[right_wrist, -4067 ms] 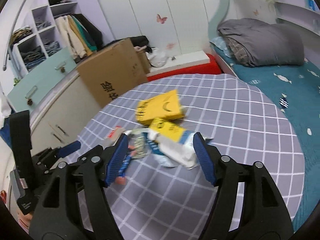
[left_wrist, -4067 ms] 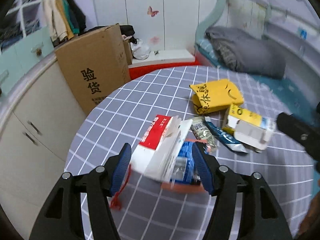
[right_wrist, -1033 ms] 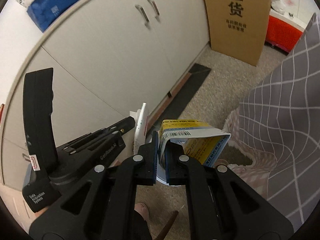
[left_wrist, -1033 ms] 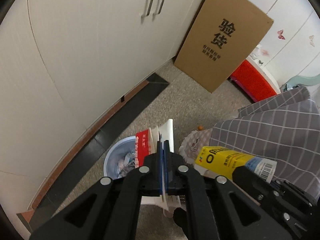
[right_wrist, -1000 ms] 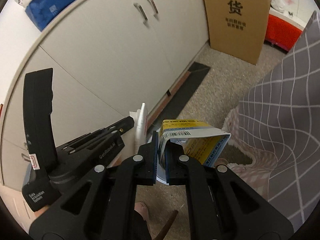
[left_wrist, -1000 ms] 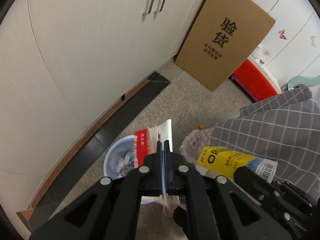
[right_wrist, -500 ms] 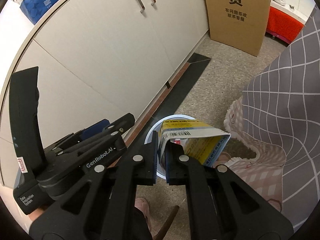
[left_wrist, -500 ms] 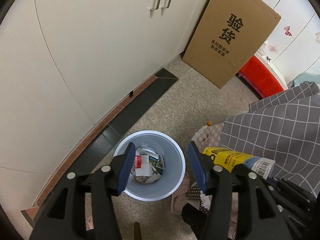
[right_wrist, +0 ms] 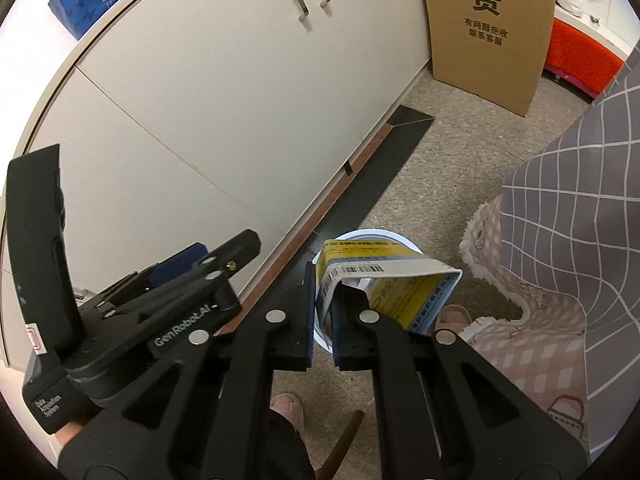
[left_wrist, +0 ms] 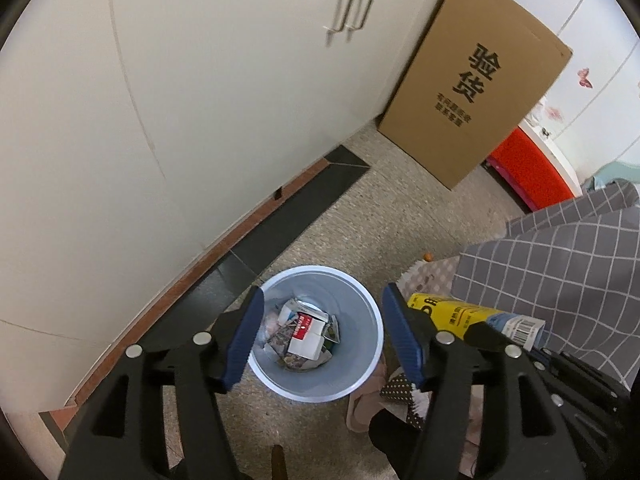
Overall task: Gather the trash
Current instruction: 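Open the right tool over the wastebasket to drop the yellow-white box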
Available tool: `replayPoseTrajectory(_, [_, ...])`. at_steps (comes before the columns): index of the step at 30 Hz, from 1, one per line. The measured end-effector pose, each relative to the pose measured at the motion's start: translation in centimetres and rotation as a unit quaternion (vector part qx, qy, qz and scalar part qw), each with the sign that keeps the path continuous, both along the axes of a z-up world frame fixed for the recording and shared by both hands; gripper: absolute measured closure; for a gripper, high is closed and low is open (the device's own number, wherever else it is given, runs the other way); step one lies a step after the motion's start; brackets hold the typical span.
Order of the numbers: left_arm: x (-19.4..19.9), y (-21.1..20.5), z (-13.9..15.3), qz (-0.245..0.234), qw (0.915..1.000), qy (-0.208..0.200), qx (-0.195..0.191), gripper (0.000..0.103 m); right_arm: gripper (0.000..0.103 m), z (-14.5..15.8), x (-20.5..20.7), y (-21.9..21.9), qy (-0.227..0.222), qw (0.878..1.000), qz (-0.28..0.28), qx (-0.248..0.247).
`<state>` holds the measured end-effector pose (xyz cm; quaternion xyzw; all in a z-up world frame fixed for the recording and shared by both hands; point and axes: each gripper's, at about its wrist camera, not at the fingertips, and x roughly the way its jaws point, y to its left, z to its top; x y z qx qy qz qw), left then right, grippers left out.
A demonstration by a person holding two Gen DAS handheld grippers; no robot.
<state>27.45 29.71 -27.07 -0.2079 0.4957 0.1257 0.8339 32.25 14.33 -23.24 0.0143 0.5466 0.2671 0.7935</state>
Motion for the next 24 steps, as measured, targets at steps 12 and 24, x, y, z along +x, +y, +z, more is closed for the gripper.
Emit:
replayPoseTrajectory(12, [-1.4,2.1,0.2,0.043,0.9991,-0.001,-0.001,0.033,0.051,-0.3,0.1,-0.3,-0.005,1.0,-0.006,-0.01])
replayPoseTrajectory(24, [-2.4,0.6,3.3,0.039,0.9989,-0.024,-0.001,0.033,0.051,4.6,-1.3,-2.7,-0.047,0.999,-0.015,0.009])
